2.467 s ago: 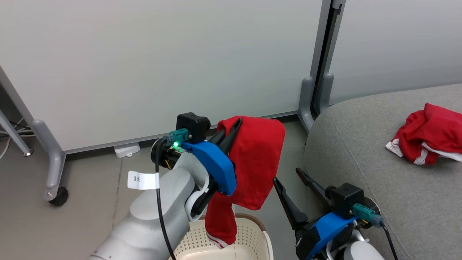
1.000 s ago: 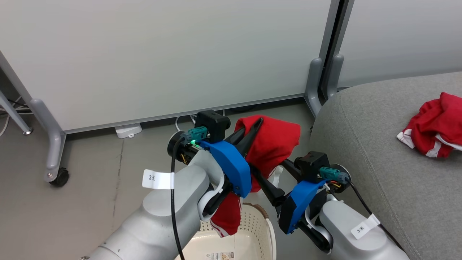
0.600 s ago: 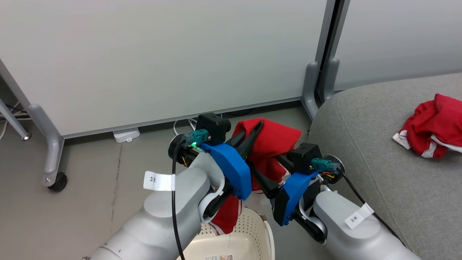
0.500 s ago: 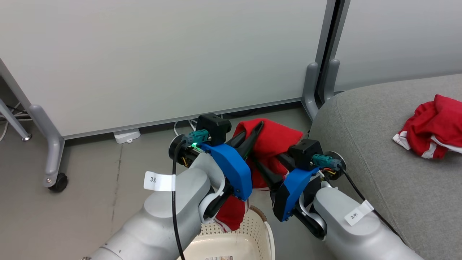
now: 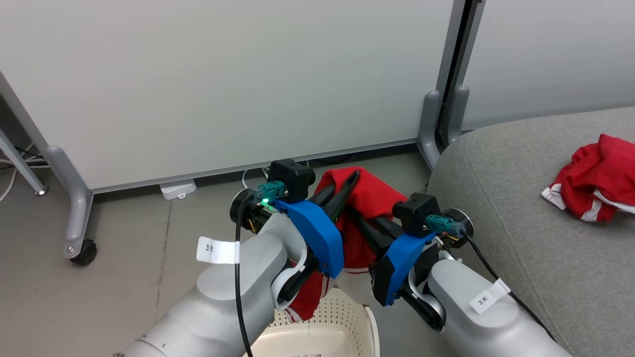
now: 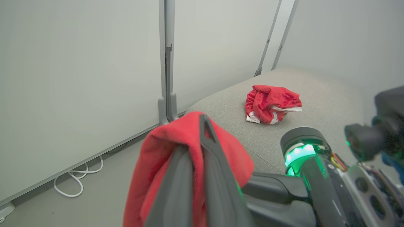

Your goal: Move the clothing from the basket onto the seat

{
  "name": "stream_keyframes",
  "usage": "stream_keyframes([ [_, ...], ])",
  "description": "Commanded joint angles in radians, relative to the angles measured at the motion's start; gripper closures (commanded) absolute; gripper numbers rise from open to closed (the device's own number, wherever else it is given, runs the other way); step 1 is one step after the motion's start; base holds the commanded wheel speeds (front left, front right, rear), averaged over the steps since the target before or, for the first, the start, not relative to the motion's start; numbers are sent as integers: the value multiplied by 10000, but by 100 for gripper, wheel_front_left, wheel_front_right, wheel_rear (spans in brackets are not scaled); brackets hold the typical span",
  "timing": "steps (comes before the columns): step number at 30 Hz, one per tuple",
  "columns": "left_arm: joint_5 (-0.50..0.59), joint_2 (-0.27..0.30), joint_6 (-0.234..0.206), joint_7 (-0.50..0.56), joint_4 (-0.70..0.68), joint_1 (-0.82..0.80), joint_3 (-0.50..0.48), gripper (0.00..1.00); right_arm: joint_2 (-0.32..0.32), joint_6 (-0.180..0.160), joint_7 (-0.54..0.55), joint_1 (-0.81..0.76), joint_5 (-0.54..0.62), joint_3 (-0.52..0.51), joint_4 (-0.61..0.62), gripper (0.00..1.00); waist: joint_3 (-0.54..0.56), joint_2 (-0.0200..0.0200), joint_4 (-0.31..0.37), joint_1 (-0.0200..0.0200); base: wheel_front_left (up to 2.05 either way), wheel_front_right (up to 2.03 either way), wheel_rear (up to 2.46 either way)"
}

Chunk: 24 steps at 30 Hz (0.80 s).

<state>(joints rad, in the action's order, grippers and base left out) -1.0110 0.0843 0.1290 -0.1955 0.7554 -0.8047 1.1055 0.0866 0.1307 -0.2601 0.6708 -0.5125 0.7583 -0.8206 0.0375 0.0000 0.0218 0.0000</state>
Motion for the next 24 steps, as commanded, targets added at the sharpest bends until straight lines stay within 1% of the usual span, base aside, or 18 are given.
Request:
stream_keyframes([
  [1,-2,38,18,-52,29,-53,-1,100,-40,1,-76,-107,53,-39,42,100,0,0,4,0,0,0,0],
  [24,-162,125,18,-217,342,-206,116,100,-10,1,-71,-303,333,-252,171,100,-43,0,241,0,0,0,0],
])
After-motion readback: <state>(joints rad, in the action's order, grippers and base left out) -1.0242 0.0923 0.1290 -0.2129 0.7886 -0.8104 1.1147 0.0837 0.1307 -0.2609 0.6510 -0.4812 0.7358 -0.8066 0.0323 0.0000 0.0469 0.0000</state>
